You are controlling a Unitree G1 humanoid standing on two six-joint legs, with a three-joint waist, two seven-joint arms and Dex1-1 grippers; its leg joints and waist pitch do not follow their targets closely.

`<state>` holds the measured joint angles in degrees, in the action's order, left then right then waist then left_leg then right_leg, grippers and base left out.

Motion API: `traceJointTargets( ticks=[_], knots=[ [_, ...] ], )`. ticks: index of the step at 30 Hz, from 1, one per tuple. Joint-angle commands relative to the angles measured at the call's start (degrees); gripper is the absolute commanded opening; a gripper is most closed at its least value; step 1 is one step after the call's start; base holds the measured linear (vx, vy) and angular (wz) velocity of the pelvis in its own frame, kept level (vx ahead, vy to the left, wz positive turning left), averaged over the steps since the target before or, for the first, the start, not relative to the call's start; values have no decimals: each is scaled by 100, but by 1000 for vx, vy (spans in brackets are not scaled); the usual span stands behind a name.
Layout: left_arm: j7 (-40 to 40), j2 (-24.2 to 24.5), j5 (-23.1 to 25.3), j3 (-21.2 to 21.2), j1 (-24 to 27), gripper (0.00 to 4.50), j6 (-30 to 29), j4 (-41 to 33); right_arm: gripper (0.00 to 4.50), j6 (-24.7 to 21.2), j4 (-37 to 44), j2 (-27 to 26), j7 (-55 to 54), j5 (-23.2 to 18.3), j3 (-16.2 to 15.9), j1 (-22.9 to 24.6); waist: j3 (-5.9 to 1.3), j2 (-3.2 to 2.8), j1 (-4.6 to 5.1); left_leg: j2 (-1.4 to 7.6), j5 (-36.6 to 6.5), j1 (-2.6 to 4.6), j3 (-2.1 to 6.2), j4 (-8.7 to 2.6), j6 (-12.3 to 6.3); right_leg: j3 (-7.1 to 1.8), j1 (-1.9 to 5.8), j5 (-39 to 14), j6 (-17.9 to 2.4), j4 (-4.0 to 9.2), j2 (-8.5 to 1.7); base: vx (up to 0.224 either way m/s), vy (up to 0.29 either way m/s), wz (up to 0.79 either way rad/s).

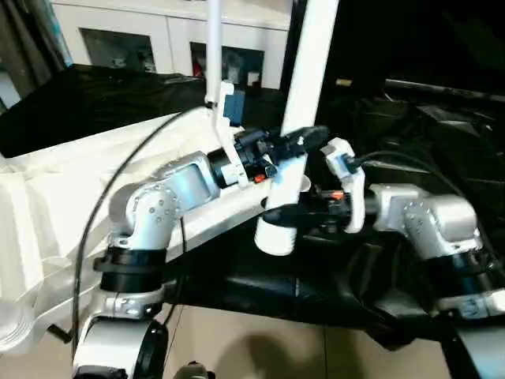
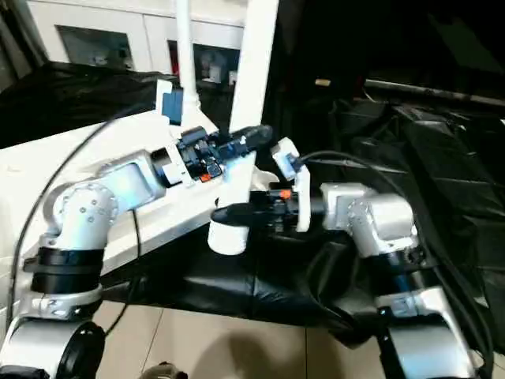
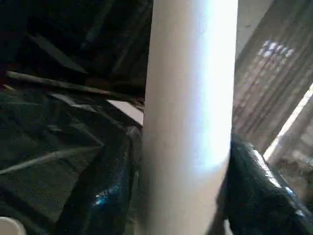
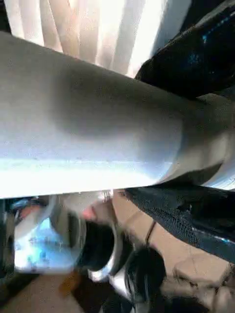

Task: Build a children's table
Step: Pick table leg

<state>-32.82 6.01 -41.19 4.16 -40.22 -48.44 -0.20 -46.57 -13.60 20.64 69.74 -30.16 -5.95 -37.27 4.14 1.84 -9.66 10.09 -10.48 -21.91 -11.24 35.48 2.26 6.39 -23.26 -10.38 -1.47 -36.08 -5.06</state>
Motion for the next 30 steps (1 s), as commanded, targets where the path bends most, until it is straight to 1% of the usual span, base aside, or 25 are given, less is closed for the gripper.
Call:
traceJointTargets(
  ticks=[1,2,3,4,5,6,7,8,9,11,12,13,15,16,17,18,19,20,22,23,24,26,27,29,30],
  knots=[
    [497,37,395,46,40,223,240,-140,197,322,332,-186,-413,156,92,128,-479,7,-1,370,-855,93,218,-432,166,-382,333,-1458,-754,478,-501,0,0,0],
    [647,26,551,17,42,214,337,-149,197,480,332,-307,-668,254,144,135,-473,28,4,375,-872,90,219,-440,157,-386,328,-1477,-737,484,-500,0,0,0],
    [800,13,697,-8,45,198,438,-147,253,651,326,-431,-937,362,194,141,-477,11,14,378,-851,93,226,-445,177,-384,315,-1468,-725,478,-504,0,0,0],
    [865,31,807,-63,48,198,494,-147,253,773,293,-547,-1235,483,225,127,-478,18,25,379,-846,97,225,-451,184,-383,315,-1467,-716,480,-503,0,0,0],
    [1077,4,1009,-90,27,198,668,-97,267,949,298,-669,-1522,609,222,129,-478,9,26,385,-868,104,229,-456,208,-386,311,-1466,-701,480,-507,0,0,0],
    [1289,-29,1147,-84,-1,198,748,-34,267,1107,353,-735,-1718,772,128,149,-475,14,37,383,-897,100,233,-457,283,-385,311,-1425,-631,466,-490,0,0,0],
    [1386,-30,1272,-131,-20,197,829,5,274,1320,406,-807,-1938,954,14,178,-469,22,46,378,-901,96,232,-462,302,-389,309,-1428,-579,466,-481,0,0,0],
    [1676,-93,1470,-118,-63,195,977,86,290,1564,387,-942,-2367,1224,-80,169,-468,24,50,374,-915,105,231,-469,314,-390,307,-1455,-534,472,-482,0,0,0],
    [1783,-118,1542,-114,-75,190,1028,110,311,1717,347,-1050,-2590,1354,-119,156,-472,16,64,358,-913,100,227,-465,342,-391,302,-1493,-474,477,-484,0,0,0],
    [1916,-161,1670,-146,-103,189,1134,148,315,1999,261,-1264,-3005,1583,-176,129,-472,4,80,361,-941,110,229,-472,345,-393,286,-1500,-500,482,-494,0,0,0],
    [2040,-198,1784,-151,-136,189,1243,183,316,2046,95,-1504,-3436,1646,-73,59,-472,-10,102,372,-989,123,234,-489,355,-398,274,-1448,-571,476,-492,0,0,0],
    [2109,-223,1871,-173,-160,189,1310,213,316,2080,-94,-1683,-3799,1735,-37,-20,-473,0,116,368,-983,112,237,-495,354,-396,275,-1402,-606,465,-491,0,0,0],
    [2367,-293,2043,-141,-201,189,1492,284,316,2203,-427,-1925,-4316,1946,-73,-163,-466,3,139,367,-1069,123,231,-501,377,-399,277,-1378,-652,465,-491,0,0,0],
    [2395,-301,2059,-138,-204,189,1513,292,316,2228,-455,-1945,-4356,1974,-86,-173,-465,-13,162,372,-1094,113,238,-511,392,-402,280,-1337,-662,460,-490,0,0,0],
    [2397,-302,2060,-138,-204,189,1516,292,289,2228,-460,-1949,-4359,1974,-86,-175,-464,-14,161,373,-1123,121,233,-508,401,-402,283,-1340,-642,463,-495,0,0,0],
    [2435,-322,2088,-133,-213,189,1581,295,283,2105,-693,-2138,-4529,1929,-31,-281,-471,3,153,375,-1108,134,226,-505,388,-409,277,-1269,-635,448,-497,0,0,0],
    [2467,-333,2121,-124,-214,189,1639,289,283,1994,-847,-2225,-4558,1871,3,-340,-470,41,187,368,-1047,99,227,-512,347,-412,299,-1187,-665,429,-496,0,0,0],
    [2493,-345,2151,-117,-215,189,1685,290,277,1941,-949,-2284,-4576,1846,27,-373,-470,21,187,365,-1044,99,232,-514,344,-409,299,-1192,-682,426,-499,0,0,0],
    [2485,-344,2183,-123,-206,188,1695,268,247,1887,-1160,-2367,-4674,1846,86,-416,-469,25,190,375,-994,112,220,-510,334,-417,290,-1173,-679,433,-512,0,0,0],
    [2500,-349,2206,-123,-202,188,1716,266,239,1908,-1202,-2390,-4714,1843,115,-422,-464,64,196,374,-982,105,211,-509,331,-420,291,-1125,-669,435,-507,0,0,0],
    [2496,-337,2227,-131,-191,188,1724,251,236,1886,-1242,-2405,-4714,1820,141,-432,-477,78,185,377,-897,112,214,-507,332,-416,299,-1004,-666,409,-504,0,0,0],
    [2539,-335,2281,-124,-162,188,1791,227,220,1923,-1312,-2412,-4723,1803,154,-457,-468,63,178,381,-890,116,212,-510,335,-418,287,-986,-654,402,-509,0,0,0],
    [2544,-336,2297,-123,-137,188,1814,211,204,1924,-1341,-2410,-4644,1754,157,-463,-462,96,184,382,-924,113,217,-520,370,-413,296,-1002,-627,406,-507,0,0,0],
    [2547,-333,2307,-123,-124,188,1847,205,204,1946,-1361,-2413,-4581,1716,179,-475,-459,90,178,385,-934,120,218,-521,393,-415,290,-990,-610,406,-511,0,0,0],
    [2512,-323,2309,-131,-109,188,1898,194,200,1968,-1349,-2421,-4443,1618,222,-483,-462,100,180,385,-921,121,218,-522,403,-417,292,-907,-604,399,-507,0,0,0]
  ],
)
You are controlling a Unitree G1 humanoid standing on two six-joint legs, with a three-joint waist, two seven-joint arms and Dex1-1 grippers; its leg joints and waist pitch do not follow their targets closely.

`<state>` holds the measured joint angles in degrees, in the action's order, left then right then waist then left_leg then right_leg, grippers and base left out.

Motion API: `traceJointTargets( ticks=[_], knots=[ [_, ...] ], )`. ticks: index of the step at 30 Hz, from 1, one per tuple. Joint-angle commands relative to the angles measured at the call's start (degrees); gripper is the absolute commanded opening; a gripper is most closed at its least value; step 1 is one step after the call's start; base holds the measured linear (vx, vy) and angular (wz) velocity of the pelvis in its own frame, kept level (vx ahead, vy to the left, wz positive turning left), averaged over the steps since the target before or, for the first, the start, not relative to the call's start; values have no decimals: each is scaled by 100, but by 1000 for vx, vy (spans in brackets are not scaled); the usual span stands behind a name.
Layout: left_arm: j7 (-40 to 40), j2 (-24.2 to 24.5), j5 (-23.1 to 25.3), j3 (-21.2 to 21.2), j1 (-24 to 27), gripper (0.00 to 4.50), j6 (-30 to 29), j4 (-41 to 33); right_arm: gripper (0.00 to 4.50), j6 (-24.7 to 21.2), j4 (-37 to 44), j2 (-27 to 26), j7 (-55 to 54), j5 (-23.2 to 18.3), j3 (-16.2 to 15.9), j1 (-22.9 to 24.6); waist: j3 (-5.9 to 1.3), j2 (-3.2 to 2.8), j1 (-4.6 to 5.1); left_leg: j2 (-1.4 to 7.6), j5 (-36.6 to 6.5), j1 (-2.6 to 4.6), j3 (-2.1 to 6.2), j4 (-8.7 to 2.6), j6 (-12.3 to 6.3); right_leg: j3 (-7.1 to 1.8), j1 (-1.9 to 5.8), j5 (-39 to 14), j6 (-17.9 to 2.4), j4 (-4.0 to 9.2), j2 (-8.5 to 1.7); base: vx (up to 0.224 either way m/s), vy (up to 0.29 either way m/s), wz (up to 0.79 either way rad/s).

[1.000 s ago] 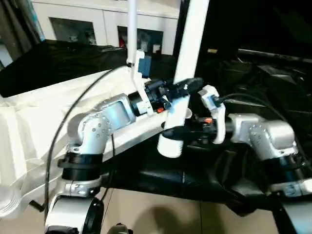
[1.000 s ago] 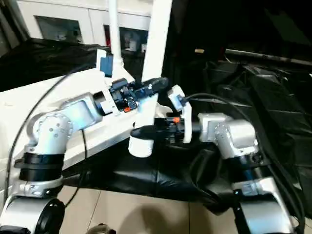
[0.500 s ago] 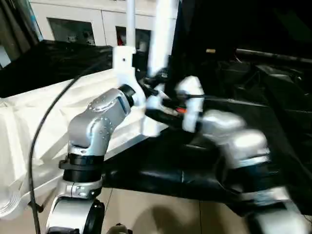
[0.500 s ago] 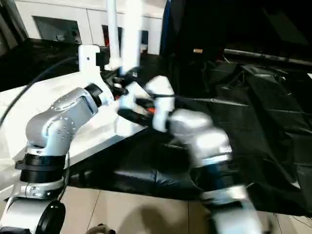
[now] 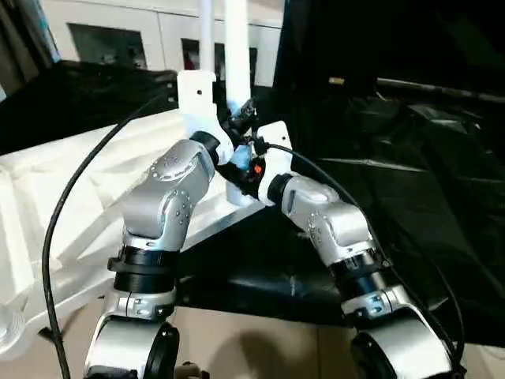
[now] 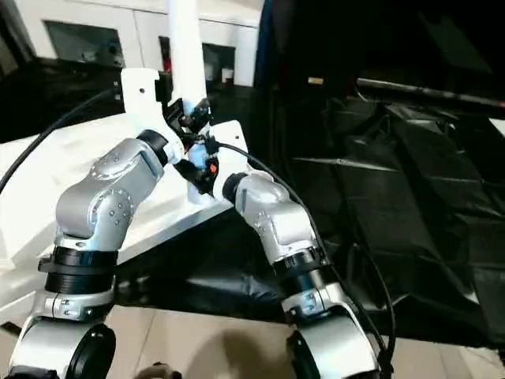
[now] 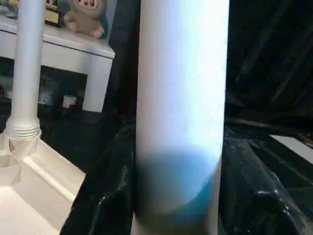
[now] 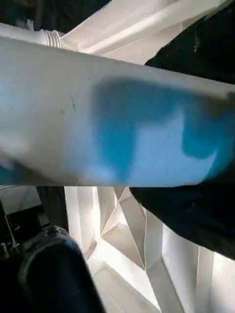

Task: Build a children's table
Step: Pick table leg

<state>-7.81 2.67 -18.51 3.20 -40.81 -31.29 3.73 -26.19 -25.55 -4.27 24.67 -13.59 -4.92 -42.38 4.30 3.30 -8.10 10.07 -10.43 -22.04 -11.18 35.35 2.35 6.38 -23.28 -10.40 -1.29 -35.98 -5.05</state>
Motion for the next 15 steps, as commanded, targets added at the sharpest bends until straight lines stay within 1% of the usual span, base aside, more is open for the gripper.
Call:
traceJointTargets(
  ticks=[1,2,3,4,5,6,7,8,9,10,11,12,13,14,15],
  knots=[
    [-6,16,29,-21,-48,188,208,-209,197,-92,-114,63,161,-141,172,16,-474,-24,23,385,-949,132,210,-510,385,-417,298,-886,-618,392,-507,0,0,0],
    [-15,13,29,-12,-48,188,217,-213,197,-104,-104,58,203,-186,201,6,-474,-33,17,384,-964,135,212,-510,395,-419,296,-905,-619,390,-511,0,0,0],
    [-35,18,41,-4,-51,188,237,-214,197,-132,-81,57,280,-260,243,-9,-471,-26,20,382,-979,130,210,-512,391,-421,299,-925,-615,396,-511,0,0,0],
    [-95,26,-18,59,-67,188,272,-190,196,-221,26,97,516,-417,273,7,-471,-10,19,380,-1013,128,210,-510,367,-422,312,-953,-618,401,-514,0,0,0],
    [-139,30,-60,105,-79,223,296,-169,196,-279,95,131,677,-531,284,18,-472,-24,12,386,-1023,127,216,-511,365,-421,316,-973,-615,399,-521,0,0,0],
    [-385,25,-385,283,-103,244,193,-151,196,-467,316,269,1151,-837,311,79,-471,-15,1,385,-1032,132,212,-505,337,-420,316,-1011,-626,407,-520,0,0,0],
    [-385,25,-385,283,-103,258,193,-151,196,-467,316,269,1151,-837,311,79,-471,-15,1,385,-1032,132,212,-505,337,-420,316,-1011,-626,407,-520,0,0,0],
    [-634,9,-692,450,-120,258,168,-114,196,-629,550,445,1645,-1074,263,162,-477,-16,-11,385,-967,122,213,-496,319,-417,327,-961,-653,396,-527,0,0,0],
    [-944,26,-930,537,-119,260,195,-90,196,-680,748,602,2082,-1244,211,240,-476,-18,-43,378,-922,123,200,-478,258,-416,340,-888,-697,405,-533,0,0,0],
    [-1332,75,-1221,573,-70,280,94,-135,196,-743,910,735,2458,-1424,204,311,-475,-14,-50,385,-901,127,200,-482,242,-412,317,-818,-742,390,-508,0,0,0],
    [-1678,122,-1537,611,-7,287,-97,-212,196,-887,1021,841,2732,-1628,254,357,-486,-43,-63,384,-893,135,202,-476,238,-408,329,-780,-786,381,-522,0,0,0],
    [-2391,278,-2122,606,157,290,-520,-432,195,-1221,1180,1093,3240,-1965,327,435,-494,-13,-72,375,-779,115,190,-452,166,-402,363,-575,-981,329,-521,0,0,0],
    [-2391,278,-2122,606,157,290,-520,-432,195,-1221,1180,1093,3240,-1965,327,435,-494,-13,-72,375,-779,115,190,-452,166,-402,363,-575,-981,329,-521,0,0,0],
    [-2918,453,-2523,555,284,290,-891,-609,195,-1419,1297,1355,3656,-2098,252,516,-482,-61,-56,383,-766,98,198,-462,131,-402,339,-538,-1044,328,-506,0,0,0],
    [-2918,453,-2523,555,284,290,-891,-609,195,-1419,1297,1355,3656,-2098,252,516,-472,-37,-46,380,-827,107,185,-458,148,-403,339,-688,-1088,355,-506,0,0,0]
  ],
)
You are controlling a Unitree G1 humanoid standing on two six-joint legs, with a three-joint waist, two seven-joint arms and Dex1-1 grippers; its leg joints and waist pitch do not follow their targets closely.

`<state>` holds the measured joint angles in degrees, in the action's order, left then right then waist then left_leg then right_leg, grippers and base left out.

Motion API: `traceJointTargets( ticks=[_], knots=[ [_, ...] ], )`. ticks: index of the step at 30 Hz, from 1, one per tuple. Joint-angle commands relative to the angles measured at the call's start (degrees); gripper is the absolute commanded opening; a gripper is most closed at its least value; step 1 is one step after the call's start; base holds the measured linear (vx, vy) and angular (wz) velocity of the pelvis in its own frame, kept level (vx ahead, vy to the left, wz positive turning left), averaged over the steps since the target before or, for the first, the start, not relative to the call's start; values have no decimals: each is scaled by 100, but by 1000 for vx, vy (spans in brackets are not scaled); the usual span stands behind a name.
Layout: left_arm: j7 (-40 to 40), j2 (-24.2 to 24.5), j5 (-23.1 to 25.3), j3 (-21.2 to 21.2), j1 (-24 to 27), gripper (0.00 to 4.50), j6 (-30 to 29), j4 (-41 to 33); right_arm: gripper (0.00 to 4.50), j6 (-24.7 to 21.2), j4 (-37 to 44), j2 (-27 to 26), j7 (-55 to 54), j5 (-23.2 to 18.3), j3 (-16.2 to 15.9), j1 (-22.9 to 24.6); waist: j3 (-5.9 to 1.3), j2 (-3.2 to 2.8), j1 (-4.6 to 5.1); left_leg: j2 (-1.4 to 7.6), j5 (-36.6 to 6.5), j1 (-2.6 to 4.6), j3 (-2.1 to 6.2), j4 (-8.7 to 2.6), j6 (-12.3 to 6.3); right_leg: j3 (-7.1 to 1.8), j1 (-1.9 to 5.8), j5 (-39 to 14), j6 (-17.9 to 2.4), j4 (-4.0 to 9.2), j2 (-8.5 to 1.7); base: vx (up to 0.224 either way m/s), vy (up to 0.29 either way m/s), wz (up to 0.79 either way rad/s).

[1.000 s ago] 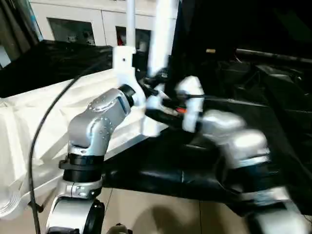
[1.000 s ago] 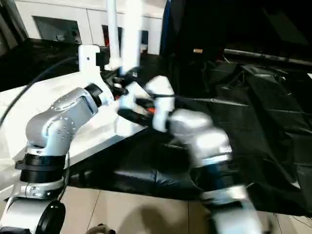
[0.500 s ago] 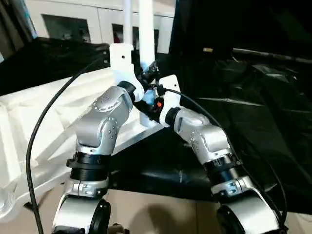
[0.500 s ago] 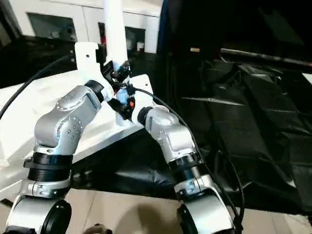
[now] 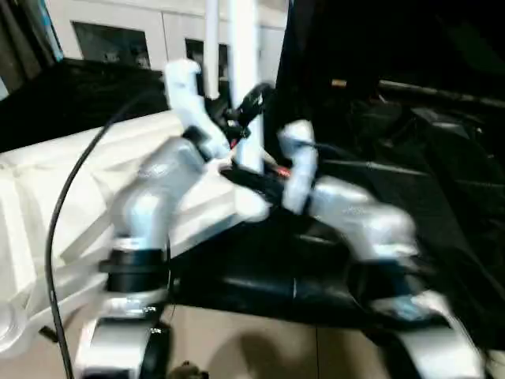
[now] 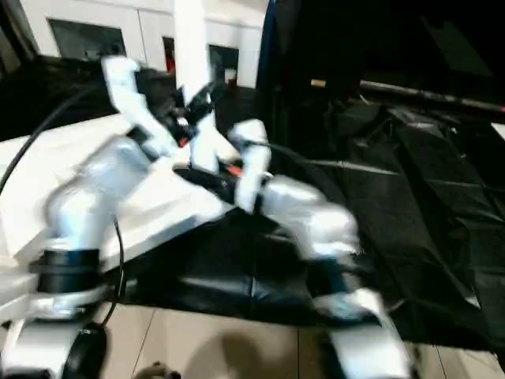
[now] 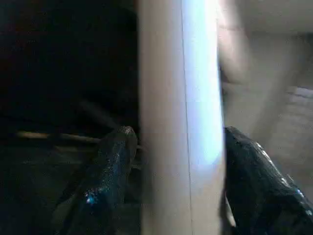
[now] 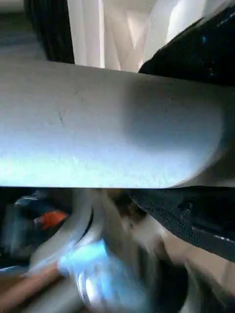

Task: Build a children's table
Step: Pick table leg

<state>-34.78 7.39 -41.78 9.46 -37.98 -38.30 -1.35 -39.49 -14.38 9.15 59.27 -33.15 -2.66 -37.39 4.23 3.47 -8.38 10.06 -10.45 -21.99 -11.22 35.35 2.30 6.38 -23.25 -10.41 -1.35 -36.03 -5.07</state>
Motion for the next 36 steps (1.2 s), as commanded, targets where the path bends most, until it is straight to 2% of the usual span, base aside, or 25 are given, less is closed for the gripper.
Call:
traceJointTargets(
  ticks=[1,2,3,5,6,9,13,16,21,22,23,24,25,27,28,29,30,31,32,33,34,35,36],
  knots=[
    [-434,66,-352,-102,50,290,-342,-166,195,-155,227,136,378,-180,-29,54,-462,-56,-17,378,-874,111,189,-462,171,-401,333,-785,-1070,374,-505,0,0,0],
    [-760,219,-625,-180,134,290,-645,-314,195,-230,280,327,629,-210,-109,119,-460,-80,-24,371,-937,120,187,-458,190,-400,331,-907,-1061,383,-508,0,0,0],
    [-1101,386,-932,-274,216,290,-971,-469,195,-340,351,555,904,-258,-197,189,-445,-72,-35,378,-1060,123,193,-472,242,-400,341,-1193,-980,413,-505,0,0,0],
    [-1332,498,-1121,-371,257,290,-1151,-540,195,-448,468,722,1136,-348,-267,244,-447,-72,-31,381,-1108,129,203,-478,254,-404,344,-1287,-928,414,-498,0,0,0],
    [-1469,551,-1225,-433,283,262,-1243,-574,195,-531,543,805,1245,-411,-296,276,-442,-121,-34,378,-1162,138,213,-483,286,-401,329,-1395,-904,434,-499,0,0,0],
    [-1585,563,-1297,-497,297,253,-1322,-565,195,-643,633,934,1395,-456,-364,321,-433,-90,-32,388,-1345,144,224,-490,349,-405,327,-1687,-852,486,-519,0,0,0],
    [-1549,507,-1380,-451,274,214,-1390,-526,195,-704,701,1041,1529,-454,-458,377,-424,-88,-54,393,-1428,162,232,-492,405,-407,312,-1933,-760,515,-524,0,0,0],
    [-1488,504,-1449,-412,252,191,-1442,-497,195,-720,725,1086,1578,-470,-496,388,-434,-76,-64,395,-1374,150,240,-492,408,-403,320,-1919,-727,505,-523,0,0,0],
    [-1402,456,-1553,-267,263,187,-1468,-508,195,-478,646,1076,1402,-209,-606,372,-444,-65,-72,391,-1248,141,231,-486,396,-404,320,-1705,-776,482,-517,0,0,0],
    [-1354,437,-1541,-253,273,186,-1457,-515,195,-546,621,1046,1350,-237,-585,354,-445,-55,-70,389,-1227,133,233,-486,391,-405,328,-1681,-786,477,-516,0,0,0],
    [-1272,406,-1493,-241,280,186,-1410,-512,195,-564,606,1019,1298,-239,-566,339,-452,-65,-75,389,-1201,132,233,-482,384,-405,332,-1639,-798,469,-518,0,0,0],
    [-1216,384,-1459,-233,284,186,-1376,-510,251,-573,598,1001,1265,-240,-554,330,-456,-65,-77,394,-1165,135,231,-480,370,-404,327,-1525,-836,458,-513,0,0,0],
    [-1097,353,-1355,-230,275,186,-1286,-495,265,-428,556,925,1084,-142,-509,311,-457,-67,-80,396,-1151,132,231,-480,376,-406,327,-1485,-844,452,-515,0,0,0],
    [-760,271,-1057,-223,220,186,-1046,-428,271,-132,442,769,652,112,-448,259,-456,-58,-74,398,-1121,130,233,-488,406,-406,319,-1448,-841,452,-515,0,0,0],
    [-533,254,-768,-268,163,186,-857,-374,284,199,277,614,152,431,-434,180,-454,-55,-69,396,-1134,135,229,-486,426,-406,320,-1463,-822,459,-516,0,0,0],
    [-442,250,-646,-289,139,186,-782,-352,292,343,202,550,-62,568,-434,145,-443,-62,-63,407,-1140,133,240,-499,467,-408,298,-1524,-784,467,-523,0,0,0],
    [-253,278,-367,-375,70,185,-672,-304,296,472,-4,392,-543,741,-366,33,-444,-54,-39,380,-1228,143,240,-499,523,-399,310,-1743,-695,489,-521,0,0,0],
    [165,291,131,-492,-67,185,-452,-177,296,608,-236,196,-1101,933,-317,-115,-432,-60,-16,387,-1294,153,254,-522,585,-400,295,-1920,-613,510,-520,0,0,0],
    [268,292,245,-518,-100,185,-405,-143,296,632,-280,156,-1212,971,-311,-146,-430,-73,0,382,-1337,165,253,-520,611,-405,276,-2002,-563,518,-516,0,0,0],
    [553,317,578,-609,-186,185,-254,-51,296,738,-375,54,-1502,1113,-337,-222,-441,-75,14,378,-1403,173,260,-517,625,-402,294,-2090,-492,521,-528,0,0,0],
    [901,256,752,-600,-253,185,-209,24,296,708,-463,-60,-1787,1180,-323,-293,-439,-114,10,394,-1440,200,261,-521,638,-413,262,-2006,-461,520,-520,0,0,0],
    [937,249,768,-599,-259,185,-204,31,296,705,-472,-73,-1816,1187,-320,-300,-441,-109,21,401,-1442,204,261,-531,644,-413,261,-1898,-487,512,-508,0,0,0],
    [1314,176,925,-580,-325,185,-157,107,296,664,-571,-208,-2121,1260,-290,-374,-452,-99,29,401,-1380,166,269,-535,652,-410,295,-1663,-547,467,-504,0,0,0]
  ],
)
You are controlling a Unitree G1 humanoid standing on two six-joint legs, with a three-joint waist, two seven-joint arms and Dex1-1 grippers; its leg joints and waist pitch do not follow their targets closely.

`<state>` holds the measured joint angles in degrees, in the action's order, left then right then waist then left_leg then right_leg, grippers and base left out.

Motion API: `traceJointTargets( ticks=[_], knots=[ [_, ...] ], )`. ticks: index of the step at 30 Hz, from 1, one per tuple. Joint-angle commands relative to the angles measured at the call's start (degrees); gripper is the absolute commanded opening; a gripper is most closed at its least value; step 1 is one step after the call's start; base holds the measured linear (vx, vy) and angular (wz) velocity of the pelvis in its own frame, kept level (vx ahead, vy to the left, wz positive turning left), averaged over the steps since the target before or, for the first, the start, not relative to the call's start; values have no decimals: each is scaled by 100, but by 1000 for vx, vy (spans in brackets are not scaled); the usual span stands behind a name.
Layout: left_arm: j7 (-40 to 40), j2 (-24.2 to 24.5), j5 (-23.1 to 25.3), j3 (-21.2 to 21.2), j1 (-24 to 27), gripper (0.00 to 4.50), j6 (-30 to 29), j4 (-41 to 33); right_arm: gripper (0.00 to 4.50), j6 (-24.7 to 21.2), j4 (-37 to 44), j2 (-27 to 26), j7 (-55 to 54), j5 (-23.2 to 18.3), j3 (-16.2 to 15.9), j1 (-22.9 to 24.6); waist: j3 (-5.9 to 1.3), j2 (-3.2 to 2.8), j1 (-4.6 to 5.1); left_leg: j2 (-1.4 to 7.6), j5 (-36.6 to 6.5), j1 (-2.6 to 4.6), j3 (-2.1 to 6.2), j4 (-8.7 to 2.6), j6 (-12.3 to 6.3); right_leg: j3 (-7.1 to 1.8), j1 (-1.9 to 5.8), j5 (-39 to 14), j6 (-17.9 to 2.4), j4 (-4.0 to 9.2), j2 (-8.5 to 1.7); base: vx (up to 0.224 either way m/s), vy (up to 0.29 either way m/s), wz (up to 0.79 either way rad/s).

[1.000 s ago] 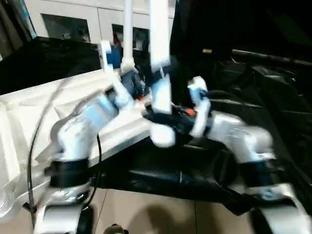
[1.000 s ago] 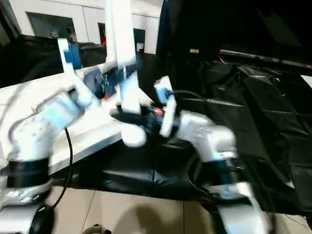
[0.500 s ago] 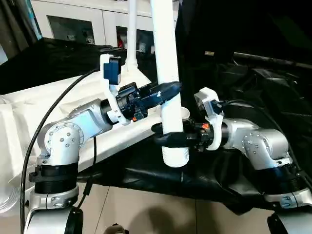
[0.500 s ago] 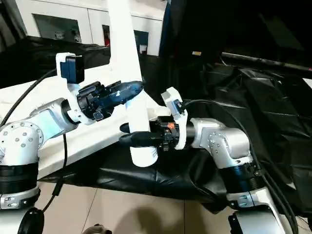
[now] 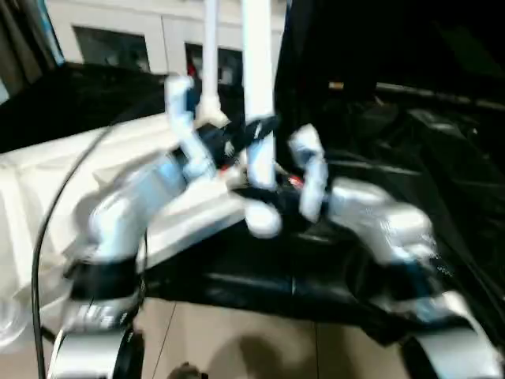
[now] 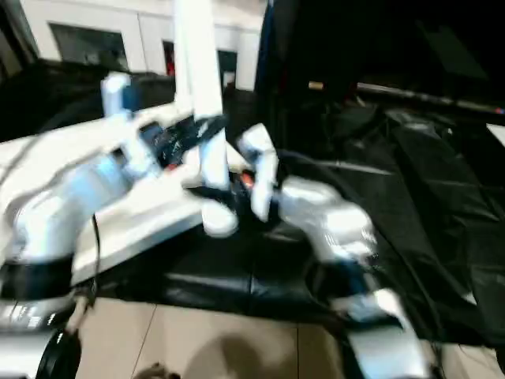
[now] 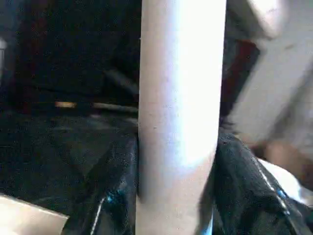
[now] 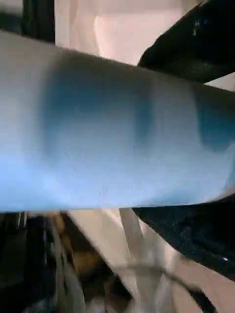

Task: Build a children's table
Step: Pick table leg

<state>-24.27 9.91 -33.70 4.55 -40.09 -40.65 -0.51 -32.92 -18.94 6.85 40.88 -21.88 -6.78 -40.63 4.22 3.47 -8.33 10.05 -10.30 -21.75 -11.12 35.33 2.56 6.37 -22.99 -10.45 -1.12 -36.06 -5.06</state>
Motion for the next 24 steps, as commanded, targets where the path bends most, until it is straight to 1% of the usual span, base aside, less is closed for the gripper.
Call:
traceJointTargets(
  ticks=[1,2,3,4,5,6,7,8,9,12,13,14,15,16,17,18,19,20,21,22,23,24],
  knots=[
    [402,-71,343,-178,-131,185,221,17,296,51,-226,-86,-534,237,113,-109,-460,-110,27,397,-1308,136,259,-529,627,-408,265,-1438,-596,453,-495,0,0,0],
    [465,-75,478,-239,-133,185,288,-1,296,95,-323,-162,-670,292,118,-144,-470,-109,42,393,-1258,127,251,-525,630,-409,271,-1281,-644,428,-499,0,0,0],
    [586,-97,692,-333,-136,185,386,-40,296,181,-510,-295,-943,400,129,-205,-483,-92,39,387,-1139,119,236,-512,596,-414,280,-1102,-676,411,-503,0,0,0],
    [675,-136,829,-366,-141,185,448,-51,296,275,-662,-392,-1135,485,141,-255,-484,-94,48,384,-1084,117,231,-510,584,-417,275,-1017,-703,403,-499,0,0,0],
    [694,-146,856,-370,-143,185,459,-52,279,298,-698,-414,-1177,504,144,-267,-491,-79,59,376,-1007,103,226,-504,567,-413,289,-941,-728,392,-499,0,0,0],
    [721,-176,886,-383,-147,185,467,-67,263,354,-786,-442,-1211,573,89,-301,-505,-75,46,377,-835,98,214,-485,527,-413,301,-707,-771,364,-498,0,0,0],
    [738,-199,911,-392,-151,185,479,-67,263,402,-855,-466,-1232,623,49,-328,-498,-84,48,375,-793,94,208,-481,496,-412,295,-573,-808,344,-484,0,0,0],
    [778,-182,993,-432,-158,185,529,-56,260,399,-954,-540,-1267,563,112,-400,-500,-90,49,372,-778,95,206,-480,483,-411,302,-519,-826,339,-485,0,0,0],
    [795,-180,1005,-437,-159,185,540,-50,237,398,-971,-556,-1273,547,127,-419,-500,-101,60,374,-795,102,206,-484,457,-410,299,-478,-869,333,-479,0,0,0],
    [845,-165,1049,-452,-172,185,596,-24,227,382,-989,-601,-1206,483,166,-479,-485,-105,56,379,-930,108,204,-494,470,-412,301,-579,-855,353,-483,0,0,0],
    [872,-163,1077,-436,-182,185,645,-3,222,387,-955,-595,-1093,444,160,-483,-480,-121,57,380,-1006,111,208,-501,478,-413,297,-662,-833,363,-484,0,0,0],
    [874,-168,1111,-415,-194,185,700,26,217,393,-949,-603,-978,382,178,-497,-475,-109,52,382,-1090,120,205,-504,485,-417,293,-766,-801,385,-491,0,0,0],
    [860,-195,1093,-336,-213,185,741,59,213,381,-893,-593,-705,238,206,-499,-474,-110,46,384,-1110,122,206,-506,491,-418,291,-802,-789,386,-493,0,0,0],
    [862,-199,1088,-326,-215,185,742,61,213,379,-885,-590,-677,224,207,-498,-470,-104,43,388,-1189,123,209,-512,494,-417,294,-906,-773,396,-498,0,0,0],
    [863,-221,1073,-275,-230,220,737,74,210,381,-873,-585,-561,175,218,-505,-465,-109,46,393,-1232,124,213,-516,506,-418,285,-965,-762,402,-497,0,0,0],
    [684,-242,773,-105,-248,241,583,82,207,320,-744,-511,-188,30,187,-473,-466,-112,44,388,-1253,125,212,-511,506,-416,291,-987,-769,405,-500,0,0,0],
    [333,-248,261,174,-281,255,328,110,204,264,-466,-355,535,-248,109,-394,-466,-107,35,378,-1273,119,204,-497,474,-416,308,-1001,-800,406,-511,0,0,0],
    [272,-250,168,222,-285,255,281,115,204,249,-410,-328,663,-303,97,-375,-469,-109,22,368,-1248,110,199,-487,437,-413,326,-984,-833,404,-515,0,0,0],
    [141,-250,-50,321,-295,258,189,132,202,214,-283,-263,957,-435,71,-336,-469,-103,17,387,-1190,93,210,-491,395,-413,321,-896,-876,390,-513,0,0,0],
    [-135,-181,-284,371,-273,273,74,137,201,94,-105,-147,1333,-645,66,-264,-475,-98,16,381,-1125,100,208,-485,345,-405,319,-785,-935,378,-492,0,0,0],
    [-403,-89,-380,349,-243,287,71,138,201,-48,22,-27,1635,-809,61,-207,-473,-95,10,379,-1102,91,206,-482,316,-405,329,-734,-960,371,-494,0,0,0],
    [-574,-22,-414,315,-221,299,93,142,201,-140,85,47,1819,-897,62,-176,-470,-104,-5,373,-1078,101,207,-483,263,-400,325,-755,-976,385,-483,0,0,0]
  ],
)
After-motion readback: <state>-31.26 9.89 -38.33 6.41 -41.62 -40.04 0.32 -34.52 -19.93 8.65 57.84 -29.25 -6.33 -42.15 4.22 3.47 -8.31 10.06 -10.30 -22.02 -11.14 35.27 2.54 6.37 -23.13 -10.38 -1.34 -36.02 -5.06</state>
